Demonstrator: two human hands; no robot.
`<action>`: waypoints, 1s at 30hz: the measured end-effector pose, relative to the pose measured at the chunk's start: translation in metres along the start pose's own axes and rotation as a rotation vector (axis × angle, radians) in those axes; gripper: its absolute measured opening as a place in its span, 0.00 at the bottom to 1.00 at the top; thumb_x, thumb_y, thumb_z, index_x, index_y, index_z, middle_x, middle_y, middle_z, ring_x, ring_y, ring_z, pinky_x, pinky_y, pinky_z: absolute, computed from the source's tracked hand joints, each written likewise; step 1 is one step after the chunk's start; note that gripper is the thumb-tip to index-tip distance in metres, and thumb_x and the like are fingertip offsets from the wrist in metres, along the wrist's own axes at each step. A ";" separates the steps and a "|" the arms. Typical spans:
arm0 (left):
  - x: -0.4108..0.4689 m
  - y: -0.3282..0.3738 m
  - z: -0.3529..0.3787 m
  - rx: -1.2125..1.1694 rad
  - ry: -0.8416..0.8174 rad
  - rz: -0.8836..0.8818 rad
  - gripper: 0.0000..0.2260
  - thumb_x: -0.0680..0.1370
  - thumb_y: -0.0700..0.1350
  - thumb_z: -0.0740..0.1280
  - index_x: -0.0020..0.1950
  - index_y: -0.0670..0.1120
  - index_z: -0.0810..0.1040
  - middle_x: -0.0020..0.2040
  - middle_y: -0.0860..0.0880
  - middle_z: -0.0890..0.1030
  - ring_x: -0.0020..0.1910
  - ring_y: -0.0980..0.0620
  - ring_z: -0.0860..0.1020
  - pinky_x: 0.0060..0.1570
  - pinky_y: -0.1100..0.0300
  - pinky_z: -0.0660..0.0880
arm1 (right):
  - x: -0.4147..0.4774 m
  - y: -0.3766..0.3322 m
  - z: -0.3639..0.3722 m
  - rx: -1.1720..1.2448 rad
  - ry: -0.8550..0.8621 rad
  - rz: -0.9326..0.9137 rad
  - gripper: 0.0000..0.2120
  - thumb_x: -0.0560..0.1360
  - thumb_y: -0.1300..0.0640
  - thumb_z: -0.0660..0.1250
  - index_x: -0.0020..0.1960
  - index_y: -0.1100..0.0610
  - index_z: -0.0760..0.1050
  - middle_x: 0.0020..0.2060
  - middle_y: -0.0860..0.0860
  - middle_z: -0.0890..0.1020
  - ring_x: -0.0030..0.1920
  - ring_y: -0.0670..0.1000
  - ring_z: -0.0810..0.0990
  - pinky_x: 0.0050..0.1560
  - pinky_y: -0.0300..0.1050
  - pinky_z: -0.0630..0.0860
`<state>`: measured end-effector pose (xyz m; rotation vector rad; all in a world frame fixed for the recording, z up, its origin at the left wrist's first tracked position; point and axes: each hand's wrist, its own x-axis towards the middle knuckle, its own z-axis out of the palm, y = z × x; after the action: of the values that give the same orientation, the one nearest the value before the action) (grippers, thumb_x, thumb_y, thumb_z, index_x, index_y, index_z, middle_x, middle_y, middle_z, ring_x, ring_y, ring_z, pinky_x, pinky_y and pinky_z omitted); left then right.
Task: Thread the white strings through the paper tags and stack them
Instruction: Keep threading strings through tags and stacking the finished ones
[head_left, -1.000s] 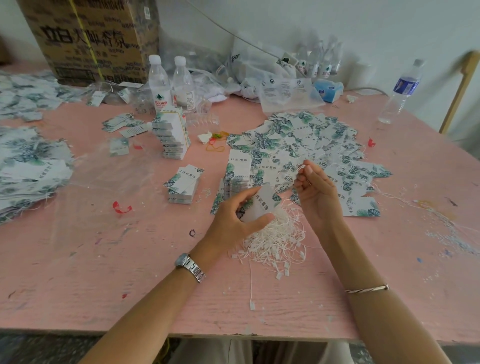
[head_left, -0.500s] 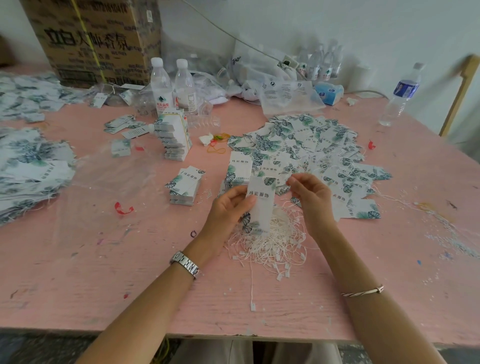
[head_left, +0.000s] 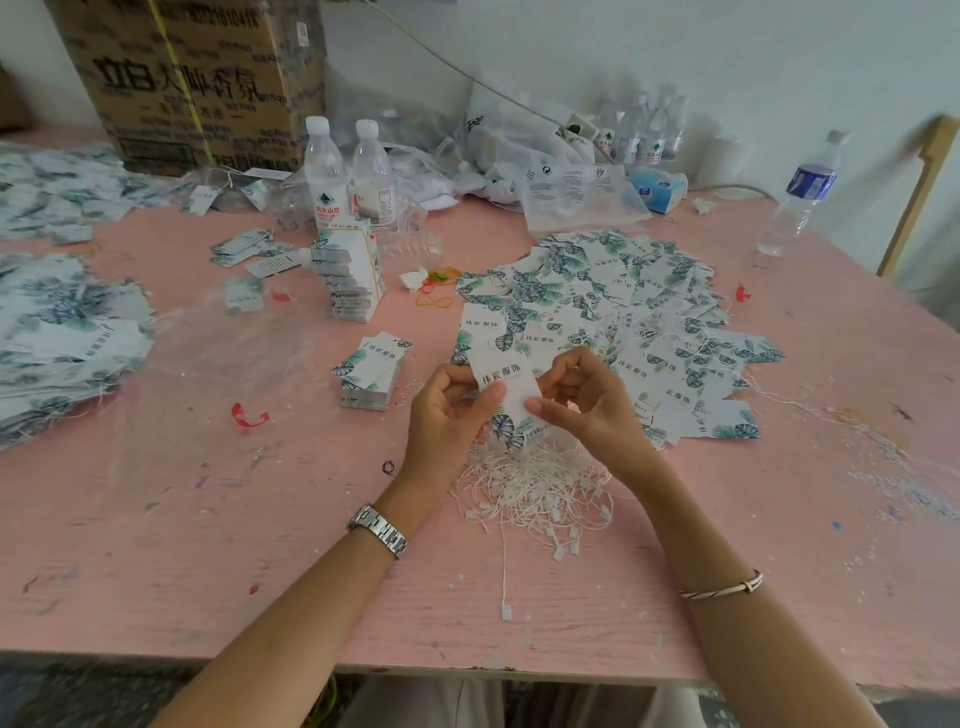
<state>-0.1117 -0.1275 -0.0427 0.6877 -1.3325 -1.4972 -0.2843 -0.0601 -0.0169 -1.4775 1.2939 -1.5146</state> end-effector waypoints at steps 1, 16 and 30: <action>0.000 0.000 0.000 0.004 -0.003 0.002 0.07 0.76 0.40 0.73 0.51 0.44 0.76 0.42 0.52 0.85 0.29 0.58 0.77 0.29 0.66 0.73 | 0.000 0.000 -0.001 0.010 0.018 -0.008 0.13 0.71 0.66 0.75 0.48 0.64 0.72 0.39 0.53 0.79 0.41 0.57 0.76 0.45 0.58 0.70; -0.003 -0.004 -0.003 0.272 0.026 0.141 0.04 0.77 0.46 0.74 0.45 0.52 0.80 0.40 0.54 0.83 0.40 0.56 0.79 0.41 0.63 0.77 | 0.012 0.017 -0.053 -0.797 0.751 -0.070 0.11 0.80 0.66 0.64 0.61 0.67 0.79 0.52 0.60 0.82 0.46 0.53 0.79 0.47 0.37 0.76; -0.004 -0.011 -0.003 0.945 -0.051 0.337 0.10 0.81 0.47 0.68 0.58 0.46 0.85 0.36 0.57 0.69 0.40 0.53 0.70 0.40 0.58 0.69 | 0.008 0.017 -0.048 -1.079 0.688 0.260 0.15 0.80 0.53 0.64 0.61 0.60 0.80 0.54 0.58 0.70 0.58 0.58 0.65 0.59 0.50 0.60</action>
<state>-0.1109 -0.1265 -0.0548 0.9316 -2.0801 -0.5591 -0.3353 -0.0630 -0.0246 -1.2410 2.8951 -1.1941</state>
